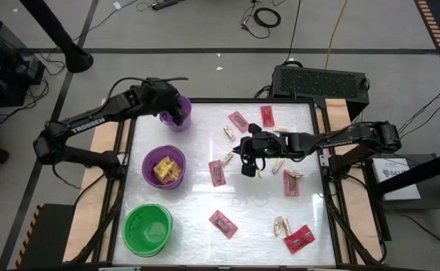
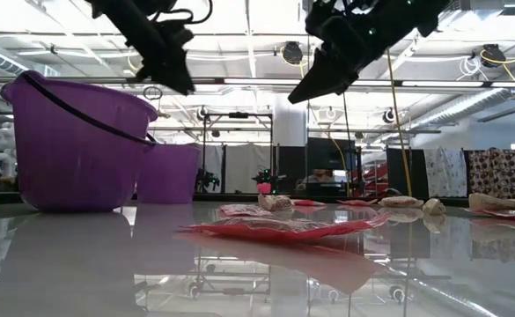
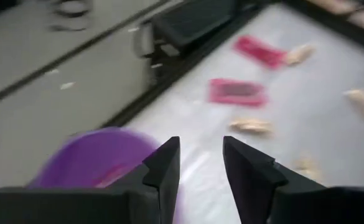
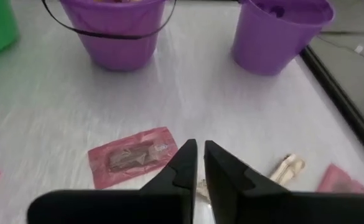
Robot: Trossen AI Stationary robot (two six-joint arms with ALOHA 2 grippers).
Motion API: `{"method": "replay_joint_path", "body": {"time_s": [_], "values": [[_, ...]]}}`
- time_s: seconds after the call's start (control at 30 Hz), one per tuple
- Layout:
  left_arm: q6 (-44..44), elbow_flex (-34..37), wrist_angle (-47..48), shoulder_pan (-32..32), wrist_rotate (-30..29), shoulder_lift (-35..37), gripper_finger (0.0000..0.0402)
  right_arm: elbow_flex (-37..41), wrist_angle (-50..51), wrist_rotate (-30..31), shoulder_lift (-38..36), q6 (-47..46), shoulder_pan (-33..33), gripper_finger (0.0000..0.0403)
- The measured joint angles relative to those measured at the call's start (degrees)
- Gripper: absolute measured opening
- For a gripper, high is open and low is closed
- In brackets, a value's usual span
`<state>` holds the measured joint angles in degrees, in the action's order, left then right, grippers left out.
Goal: Sort candy by brand, put in halloween buckets
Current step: Put the red candy into the top purple bucket
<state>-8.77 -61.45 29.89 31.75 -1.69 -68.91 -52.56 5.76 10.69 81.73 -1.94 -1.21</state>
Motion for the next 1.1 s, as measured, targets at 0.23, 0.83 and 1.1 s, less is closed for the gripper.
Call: {"method": "replay_joint_path", "body": {"time_s": [0.23,0.83,1.1], "values": [[6.8,0.0,-9.4,-8.2,19.7,-3.3,0.0132,0.0,15.0,-2.9,0.0,-14.4,0.3,0.0023],[15.6,0.0,-23.2,-20.0,19.7,-22.4,0.0132,0.1,50.2,-21.6,-2.1,-61.1,12.0,0.0022],[20.6,0.0,-23.7,-19.8,19.9,-22.9,0.0132,6.3,51.5,-20.0,-2.1,-80.1,18.8,0.0048]]}}
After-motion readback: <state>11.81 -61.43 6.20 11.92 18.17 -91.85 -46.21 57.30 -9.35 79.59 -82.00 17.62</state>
